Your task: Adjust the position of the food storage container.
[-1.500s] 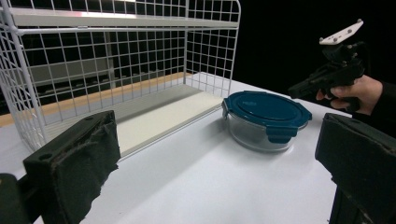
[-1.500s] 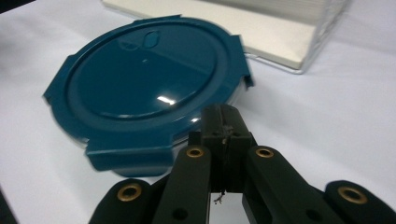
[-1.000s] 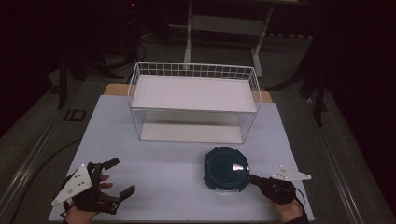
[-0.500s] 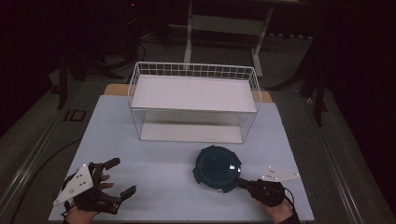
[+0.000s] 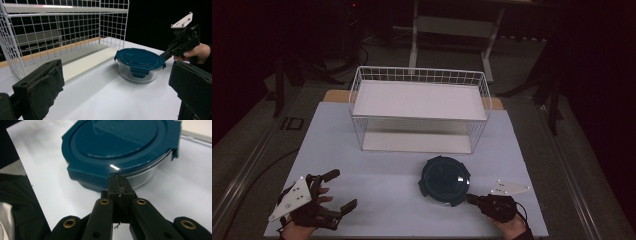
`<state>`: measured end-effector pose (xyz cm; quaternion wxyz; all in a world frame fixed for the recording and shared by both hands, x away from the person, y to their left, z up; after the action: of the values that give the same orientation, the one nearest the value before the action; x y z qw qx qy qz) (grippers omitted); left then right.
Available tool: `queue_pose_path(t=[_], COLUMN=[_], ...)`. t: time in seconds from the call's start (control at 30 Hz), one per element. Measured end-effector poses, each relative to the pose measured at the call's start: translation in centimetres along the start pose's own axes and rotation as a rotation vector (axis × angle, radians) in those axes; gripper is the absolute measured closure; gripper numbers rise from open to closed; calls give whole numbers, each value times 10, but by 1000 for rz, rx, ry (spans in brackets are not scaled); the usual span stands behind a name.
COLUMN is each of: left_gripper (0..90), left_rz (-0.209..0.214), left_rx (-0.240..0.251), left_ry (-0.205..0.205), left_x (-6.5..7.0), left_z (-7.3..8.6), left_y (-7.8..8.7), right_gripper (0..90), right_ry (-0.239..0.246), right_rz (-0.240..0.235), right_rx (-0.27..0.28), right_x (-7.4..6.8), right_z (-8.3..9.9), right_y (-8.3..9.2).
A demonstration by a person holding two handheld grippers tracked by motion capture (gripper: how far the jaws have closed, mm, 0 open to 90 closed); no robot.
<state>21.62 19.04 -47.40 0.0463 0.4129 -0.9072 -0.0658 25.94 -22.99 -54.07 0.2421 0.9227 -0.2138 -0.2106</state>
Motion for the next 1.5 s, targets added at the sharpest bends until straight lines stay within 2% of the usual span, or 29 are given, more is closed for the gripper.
queue_pose_path(t=[0.1, 0.43, 0.5, 0.73, 0.83, 0.87, 0.93, 1.03, 1.07, 1.1, 1.13, 1.17, 1.3, 1.5], left_gripper=[2, 2, 2, 2, 2, 2, 2, 2, 2, 2, 2, 2, 2, 2], left_rz=[1, 2, 2, 5, 6, 5, 5, 5, 5, 5, 7, 8, 13, 29], left_rx=[0, -1, -1, -5, -5, -4, -3, -3, -3, -3, -6, -7, -13, -20], left_ry=[1, -5, -7, -14, -16, -16, -13, -9, -9, -9, -11, -12, -14, -21], left_x=[0, 1, 1, 2, 2, 2, 2, 1, 1, 1, 2, 2, 4, 7], left_z=[0, 0, 0, 0, 0, 0, 0, 0, 0, 0, 1, 1, 2, 3], left_y=[0, 0, 0, 0, 0, 0, 1, 0, 0, 0, 0, -1, -1, -3], right_gripper=[900, 900, 900, 900, 900, 900, 900, 900, 900, 900, 900, 900, 900, 900], right_ry=[-12, 27, 31, 51, 53, 49, 48, 17, 17, 11, -5, -13, -31, -45], right_rz=[-6, -45, -48, -102, -106, -109, -83, -4, -4, 18, 64, 78, 101, 101], right_rx=[5, -10, -13, -23, -32, -15, 7, 64, 64, 71, 81, 81, 64, 54], right_x=[1, -12, -13, -24, -25, -25, -20, 1, 1, 7, 20, 26, 40, 46], right_z=[0, -20, -21, -32, -34, -35, -38, -46, -46, -47, -49, -49, -47, -50], right_y=[0, -37, -40, -65, -67, -63, -56, -38, -38, -35, -31, -32, -41, -54])
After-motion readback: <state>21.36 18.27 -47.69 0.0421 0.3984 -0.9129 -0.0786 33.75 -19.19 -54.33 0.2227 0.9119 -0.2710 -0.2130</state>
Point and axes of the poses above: each handheld gripper's, and its own axes: y roughly backward along the jaws, z roughly out of its underside, x roughly to its right, the point moved 6 cm from there along -y, roughly forward along the jaws, and after that the axes turned 8 degrees about -z, right-handed, at the moved point
